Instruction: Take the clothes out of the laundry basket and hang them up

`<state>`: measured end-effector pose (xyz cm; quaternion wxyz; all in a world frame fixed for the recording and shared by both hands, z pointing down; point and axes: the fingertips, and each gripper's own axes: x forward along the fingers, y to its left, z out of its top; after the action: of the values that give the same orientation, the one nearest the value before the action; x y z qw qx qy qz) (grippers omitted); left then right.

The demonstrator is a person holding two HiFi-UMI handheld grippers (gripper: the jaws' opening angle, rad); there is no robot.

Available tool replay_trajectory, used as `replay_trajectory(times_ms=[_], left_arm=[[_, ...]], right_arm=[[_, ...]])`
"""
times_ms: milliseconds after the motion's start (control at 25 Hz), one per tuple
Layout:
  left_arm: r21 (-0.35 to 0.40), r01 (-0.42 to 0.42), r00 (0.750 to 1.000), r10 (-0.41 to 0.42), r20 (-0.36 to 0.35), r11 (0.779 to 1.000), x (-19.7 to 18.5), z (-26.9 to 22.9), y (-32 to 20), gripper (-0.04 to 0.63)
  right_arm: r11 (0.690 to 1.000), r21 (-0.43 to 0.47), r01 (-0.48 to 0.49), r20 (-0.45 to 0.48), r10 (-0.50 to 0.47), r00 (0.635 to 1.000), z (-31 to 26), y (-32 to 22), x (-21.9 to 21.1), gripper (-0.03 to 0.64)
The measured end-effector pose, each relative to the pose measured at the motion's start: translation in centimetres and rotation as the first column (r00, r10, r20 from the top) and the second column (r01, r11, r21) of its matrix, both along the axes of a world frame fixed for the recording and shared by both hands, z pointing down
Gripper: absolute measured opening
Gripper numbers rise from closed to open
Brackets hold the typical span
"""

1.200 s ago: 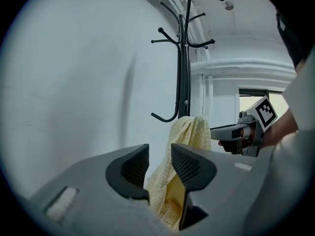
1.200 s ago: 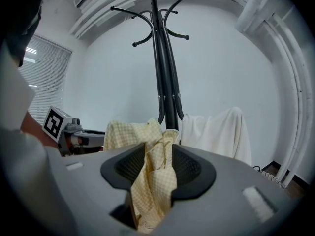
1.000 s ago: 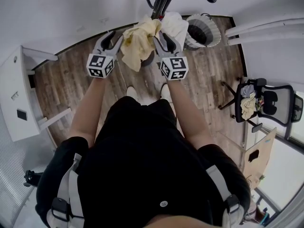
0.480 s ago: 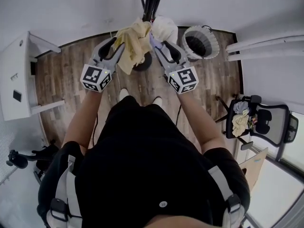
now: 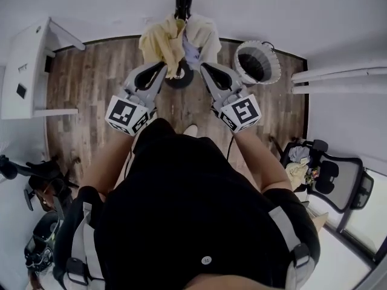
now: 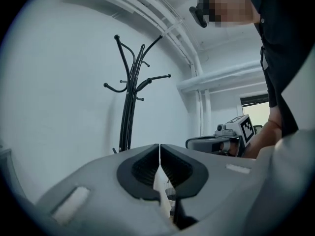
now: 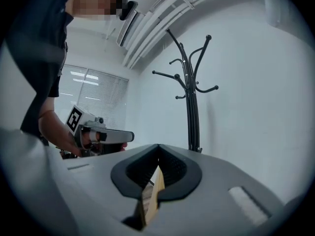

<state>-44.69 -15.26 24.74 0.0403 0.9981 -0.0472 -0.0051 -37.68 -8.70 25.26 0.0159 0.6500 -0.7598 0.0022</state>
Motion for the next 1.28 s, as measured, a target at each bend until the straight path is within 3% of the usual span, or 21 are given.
replay_trajectory(times_ms=[440, 840, 1280], left_arm=[[0.055, 0.078, 0.997, -0.078, -0.011, 0.995, 0.2, -0.6, 3.1, -0.003], [0.067, 0.082, 0.996, -0.08, -0.038, 0.994, 0.6, -1.5, 3.0, -0.003], [0.08, 0.108, 0.994, -0.105, -0.039, 0.991, 0.7, -1.3, 2.0, -0.003]], right_arm=[[0.997, 0.048, 0.063, -0.014, -0.063, 0.998, -1.4, 2.0, -0.6, -0.002], [0.996, 0.085, 0.04, -0.031, -0.037, 0.999, -2.5, 1.8, -0.1, -0.003], [0.998, 0.063, 0.012, -0.012, -0.012, 1.0, -1.9, 1.5, 0.5, -0.002]])
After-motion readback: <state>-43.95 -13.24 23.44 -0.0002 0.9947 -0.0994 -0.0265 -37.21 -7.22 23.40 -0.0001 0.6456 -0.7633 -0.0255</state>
